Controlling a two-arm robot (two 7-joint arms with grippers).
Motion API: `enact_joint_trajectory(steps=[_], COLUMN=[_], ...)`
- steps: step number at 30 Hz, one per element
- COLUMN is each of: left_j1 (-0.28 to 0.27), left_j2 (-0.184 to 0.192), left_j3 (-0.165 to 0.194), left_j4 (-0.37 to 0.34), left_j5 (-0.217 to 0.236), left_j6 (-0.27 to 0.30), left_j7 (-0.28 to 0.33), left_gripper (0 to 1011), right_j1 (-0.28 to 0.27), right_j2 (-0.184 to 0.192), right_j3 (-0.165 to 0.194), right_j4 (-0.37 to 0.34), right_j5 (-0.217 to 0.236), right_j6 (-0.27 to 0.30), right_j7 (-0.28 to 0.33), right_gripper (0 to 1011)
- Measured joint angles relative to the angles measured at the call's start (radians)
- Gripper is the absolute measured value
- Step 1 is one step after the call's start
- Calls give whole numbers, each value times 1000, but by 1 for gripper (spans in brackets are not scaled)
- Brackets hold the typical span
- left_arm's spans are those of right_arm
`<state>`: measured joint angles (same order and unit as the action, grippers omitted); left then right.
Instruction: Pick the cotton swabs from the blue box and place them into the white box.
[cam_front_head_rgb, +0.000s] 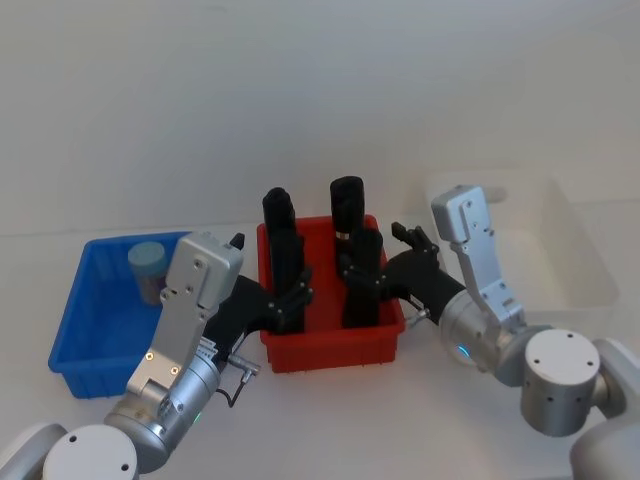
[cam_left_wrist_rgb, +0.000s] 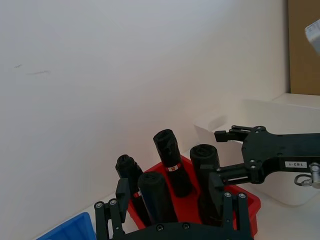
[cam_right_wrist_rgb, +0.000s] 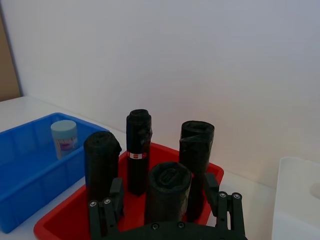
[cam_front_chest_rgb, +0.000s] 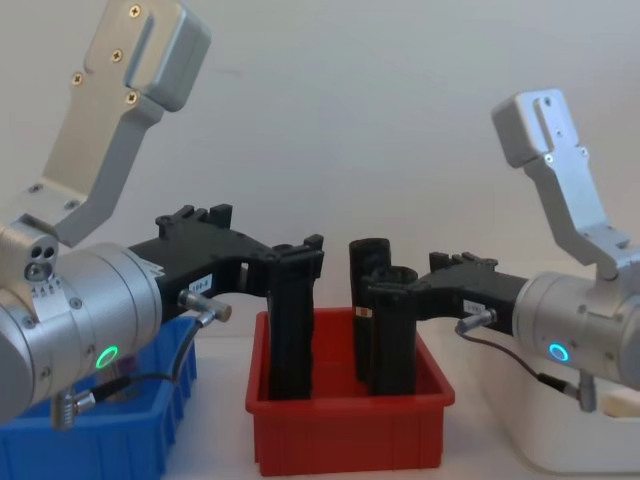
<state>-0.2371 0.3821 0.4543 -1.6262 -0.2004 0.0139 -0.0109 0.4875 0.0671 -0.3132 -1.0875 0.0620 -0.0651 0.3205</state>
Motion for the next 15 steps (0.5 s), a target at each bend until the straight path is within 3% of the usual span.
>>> enact_joint_trajectory(steps=[15], left_j1=[0], left_j2=[0], left_j3=[0], left_j4=[0], left_j5=[0], left_j6=[0], left_j7=[0], left_gripper=[1000], right_j1=[118], right_j2=[-52], right_j3=[-5], right_j4=[241], right_j5=[3], right_j6=[-82], right_j7=[16], right_gripper=[999])
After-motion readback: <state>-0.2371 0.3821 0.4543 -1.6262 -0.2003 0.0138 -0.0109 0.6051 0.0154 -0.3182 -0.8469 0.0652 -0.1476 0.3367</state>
